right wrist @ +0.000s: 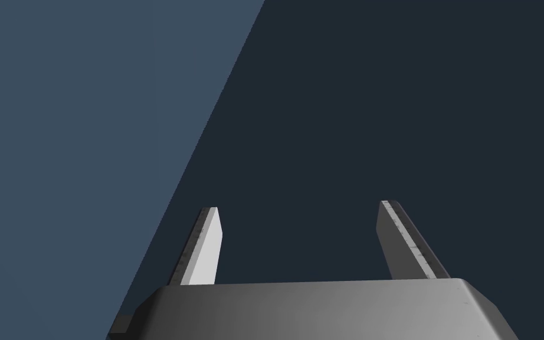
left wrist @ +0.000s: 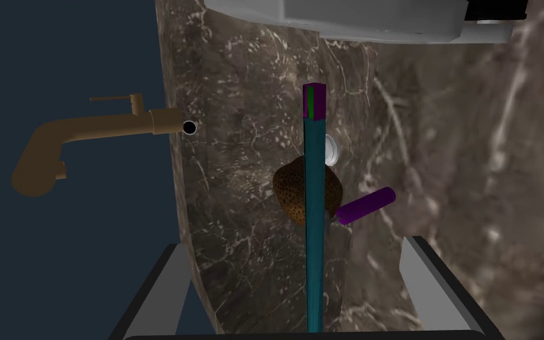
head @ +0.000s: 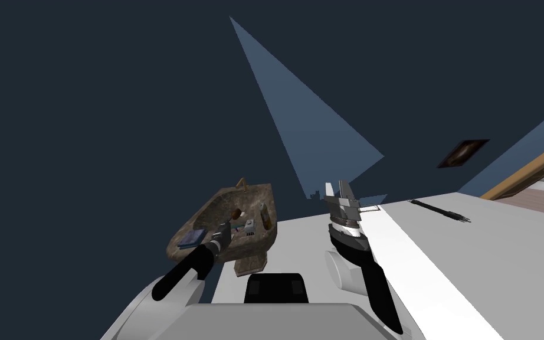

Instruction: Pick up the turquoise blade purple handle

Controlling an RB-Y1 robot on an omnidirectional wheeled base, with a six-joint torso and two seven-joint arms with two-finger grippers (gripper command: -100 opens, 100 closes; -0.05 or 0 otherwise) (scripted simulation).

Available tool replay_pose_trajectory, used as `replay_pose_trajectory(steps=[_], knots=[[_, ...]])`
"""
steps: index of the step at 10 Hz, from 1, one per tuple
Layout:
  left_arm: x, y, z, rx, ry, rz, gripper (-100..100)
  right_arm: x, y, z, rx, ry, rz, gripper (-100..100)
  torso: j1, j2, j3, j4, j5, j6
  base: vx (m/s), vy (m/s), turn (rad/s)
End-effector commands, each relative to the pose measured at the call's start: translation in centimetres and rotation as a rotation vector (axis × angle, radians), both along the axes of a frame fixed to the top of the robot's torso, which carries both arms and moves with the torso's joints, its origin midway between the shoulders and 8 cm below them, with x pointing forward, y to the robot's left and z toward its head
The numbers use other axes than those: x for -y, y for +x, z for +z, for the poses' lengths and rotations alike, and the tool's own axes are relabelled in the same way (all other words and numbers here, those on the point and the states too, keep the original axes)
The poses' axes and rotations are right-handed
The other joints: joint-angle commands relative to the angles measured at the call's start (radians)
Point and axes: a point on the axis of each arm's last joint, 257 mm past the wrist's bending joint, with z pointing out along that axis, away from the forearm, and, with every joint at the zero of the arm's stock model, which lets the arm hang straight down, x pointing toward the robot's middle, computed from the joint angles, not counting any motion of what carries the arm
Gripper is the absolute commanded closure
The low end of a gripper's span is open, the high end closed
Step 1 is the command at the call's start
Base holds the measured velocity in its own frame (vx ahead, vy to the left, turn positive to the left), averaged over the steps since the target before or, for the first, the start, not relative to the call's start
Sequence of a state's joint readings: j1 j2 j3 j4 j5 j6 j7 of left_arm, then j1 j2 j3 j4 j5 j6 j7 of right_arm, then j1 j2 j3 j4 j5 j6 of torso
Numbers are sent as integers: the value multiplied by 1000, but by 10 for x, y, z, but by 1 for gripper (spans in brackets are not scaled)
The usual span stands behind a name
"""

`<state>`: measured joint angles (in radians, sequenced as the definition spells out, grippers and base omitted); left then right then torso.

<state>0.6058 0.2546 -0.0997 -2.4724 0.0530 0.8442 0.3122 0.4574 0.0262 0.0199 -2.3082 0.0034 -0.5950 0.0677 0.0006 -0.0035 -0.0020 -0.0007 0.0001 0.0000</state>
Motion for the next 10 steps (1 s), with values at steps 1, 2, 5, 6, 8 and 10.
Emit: replay_pose_trajectory(steps=[1, 2, 5, 6, 8, 10], knots=[[0, 0, 0, 0, 0, 0, -100, 0, 0, 0, 0, 0, 0, 0, 0, 0, 0, 0, 0, 0, 27, 3, 0], [0, 0, 0, 2, 0, 0, 100, 0, 0, 0, 0, 0, 0, 0, 0, 1, 0, 0, 0, 0, 0, 0, 0], [0, 1, 0, 2, 0, 0, 100, 0, 0, 0, 0, 0, 0, 0, 0, 2, 1, 0, 0, 0, 0, 0, 0], [0, 0, 0, 2, 0, 0, 100, 0, 0, 0, 0, 0, 0, 0, 0, 2, 1, 0, 0, 0, 0, 0, 0], [2, -4, 6, 1, 0, -2, 100, 0, 0, 0, 0, 0, 0, 0, 0, 2, 1, 0, 0, 0, -17, 1, 8], [2, -2, 4, 2, 0, -2, 0, 0, 0, 0, 0, 0, 0, 0, 0, 4, 2, 1, 0, 0, -11, 0, 2]])
